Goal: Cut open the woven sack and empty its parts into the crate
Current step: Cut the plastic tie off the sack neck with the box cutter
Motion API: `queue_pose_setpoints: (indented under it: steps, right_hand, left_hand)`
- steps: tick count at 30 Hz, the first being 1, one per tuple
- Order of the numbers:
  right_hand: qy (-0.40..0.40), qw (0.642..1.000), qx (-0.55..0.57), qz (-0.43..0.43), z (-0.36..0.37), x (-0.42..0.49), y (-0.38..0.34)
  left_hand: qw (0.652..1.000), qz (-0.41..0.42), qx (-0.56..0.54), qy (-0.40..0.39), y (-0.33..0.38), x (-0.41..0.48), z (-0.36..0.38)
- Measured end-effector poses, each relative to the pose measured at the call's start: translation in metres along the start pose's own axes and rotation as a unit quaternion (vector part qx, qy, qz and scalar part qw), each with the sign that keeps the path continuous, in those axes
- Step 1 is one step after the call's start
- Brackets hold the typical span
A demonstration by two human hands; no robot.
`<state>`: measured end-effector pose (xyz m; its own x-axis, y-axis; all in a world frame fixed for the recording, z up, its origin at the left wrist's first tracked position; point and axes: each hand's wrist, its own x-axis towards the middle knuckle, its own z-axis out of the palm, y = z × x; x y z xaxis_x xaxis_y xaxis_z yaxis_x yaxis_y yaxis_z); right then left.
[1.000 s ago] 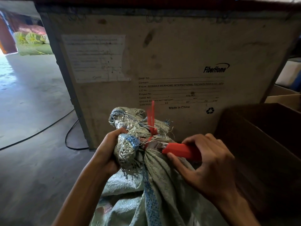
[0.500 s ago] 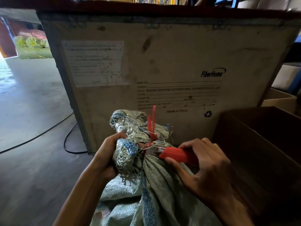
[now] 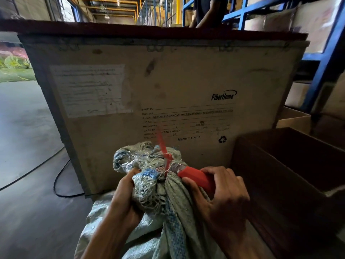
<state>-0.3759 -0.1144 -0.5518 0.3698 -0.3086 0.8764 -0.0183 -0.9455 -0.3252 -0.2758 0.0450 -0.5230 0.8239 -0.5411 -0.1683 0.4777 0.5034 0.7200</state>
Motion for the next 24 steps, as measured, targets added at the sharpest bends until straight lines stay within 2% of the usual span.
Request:
queue_pose_setpoints:
  steps: [2,5,7,10,12,15,17,20,22,24]
  right_hand:
    - [0.015,1.000,0.013,0.013,-0.001,0.006,-0.002]
    - [0.108,0.983,0.042,0.145,-0.016,0.044,0.011]
    - [0.093,0.984,0.010,0.150,-0.028,0.063,0.029]
    - [-0.022,0.991,0.032,0.129,-0.030,0.055,0.030]
    - [-0.064,0.988,0.044,0.134,-0.026,0.042,0.024]
    - [-0.166,0.977,-0.005,0.131,-0.021,0.039,0.032]
    - [-0.269,0.953,-0.084,0.114,-0.025,0.040,0.044]
    - [-0.433,0.884,-0.119,0.127,-0.040,0.044,0.063]
    - [-0.506,0.844,-0.059,0.167,-0.053,0.053,0.071]
    - [-0.516,0.832,0.039,0.200,-0.064,0.058,0.075]
  left_hand:
    - [1.000,0.004,0.000,0.007,-0.001,0.001,0.001]
    - [0.998,-0.050,0.017,0.019,-0.011,0.001,0.002]
    - [0.994,-0.092,0.049,0.032,-0.021,0.002,0.002]
    - [0.989,-0.094,0.107,0.041,-0.029,0.004,-0.001]
    - [0.986,-0.066,0.146,0.053,-0.030,0.006,-0.004]
    - [0.981,-0.041,0.165,0.091,-0.023,0.009,-0.011]
    - [0.979,-0.043,0.153,0.124,-0.013,0.012,-0.017]
    - [0.977,-0.058,0.124,0.163,0.003,0.015,-0.033]
    - [0.973,-0.068,0.117,0.187,0.008,0.015,-0.044]
    - [0.972,-0.083,0.111,0.192,0.008,0.015,-0.051]
